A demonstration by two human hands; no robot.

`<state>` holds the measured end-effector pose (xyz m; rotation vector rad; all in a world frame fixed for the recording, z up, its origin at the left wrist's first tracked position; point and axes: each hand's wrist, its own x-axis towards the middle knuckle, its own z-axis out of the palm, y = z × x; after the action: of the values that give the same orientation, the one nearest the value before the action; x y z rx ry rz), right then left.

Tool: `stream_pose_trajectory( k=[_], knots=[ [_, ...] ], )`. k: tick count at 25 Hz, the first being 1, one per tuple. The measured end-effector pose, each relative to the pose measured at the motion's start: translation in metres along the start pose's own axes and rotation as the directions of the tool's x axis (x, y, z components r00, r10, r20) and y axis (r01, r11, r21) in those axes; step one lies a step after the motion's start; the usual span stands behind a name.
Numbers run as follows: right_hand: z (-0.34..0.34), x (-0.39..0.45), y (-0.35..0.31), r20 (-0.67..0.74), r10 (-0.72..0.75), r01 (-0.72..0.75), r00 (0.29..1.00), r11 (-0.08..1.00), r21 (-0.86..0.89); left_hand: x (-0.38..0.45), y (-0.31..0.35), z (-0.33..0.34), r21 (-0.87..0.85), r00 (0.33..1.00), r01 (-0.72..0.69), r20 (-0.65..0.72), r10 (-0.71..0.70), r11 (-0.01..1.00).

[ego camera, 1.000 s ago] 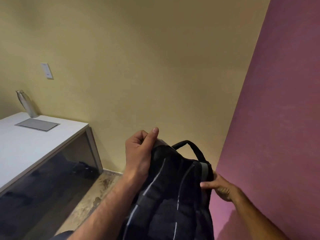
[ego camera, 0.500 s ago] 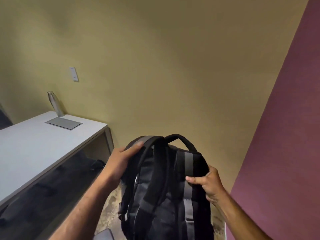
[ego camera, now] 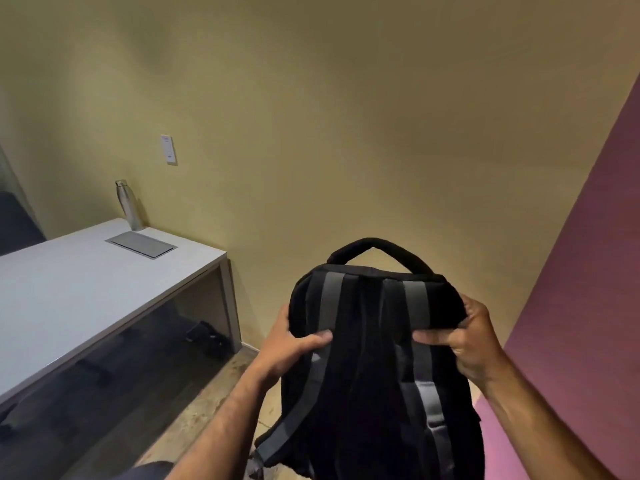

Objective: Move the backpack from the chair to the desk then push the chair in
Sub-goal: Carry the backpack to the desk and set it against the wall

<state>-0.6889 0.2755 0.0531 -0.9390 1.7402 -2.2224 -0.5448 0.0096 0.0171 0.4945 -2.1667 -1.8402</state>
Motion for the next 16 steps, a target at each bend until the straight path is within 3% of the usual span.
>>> stream_pose_trajectory(
  k=[7,16],
  knots=[
    [0.005,0.074,0.026,0.069,0.020,-0.018,0.997,1.000,-0.025,0.037,-0.018,0.008,-0.222,0.930,-0.100,-0.368,0.012,0.970],
    [0.081,0.210,0.096,0.160,0.020,-0.006,0.987,0.996,-0.089,0.133,-0.032,-0.065,-0.172,0.747,-0.100,-0.663,-0.041,0.980]
  ],
)
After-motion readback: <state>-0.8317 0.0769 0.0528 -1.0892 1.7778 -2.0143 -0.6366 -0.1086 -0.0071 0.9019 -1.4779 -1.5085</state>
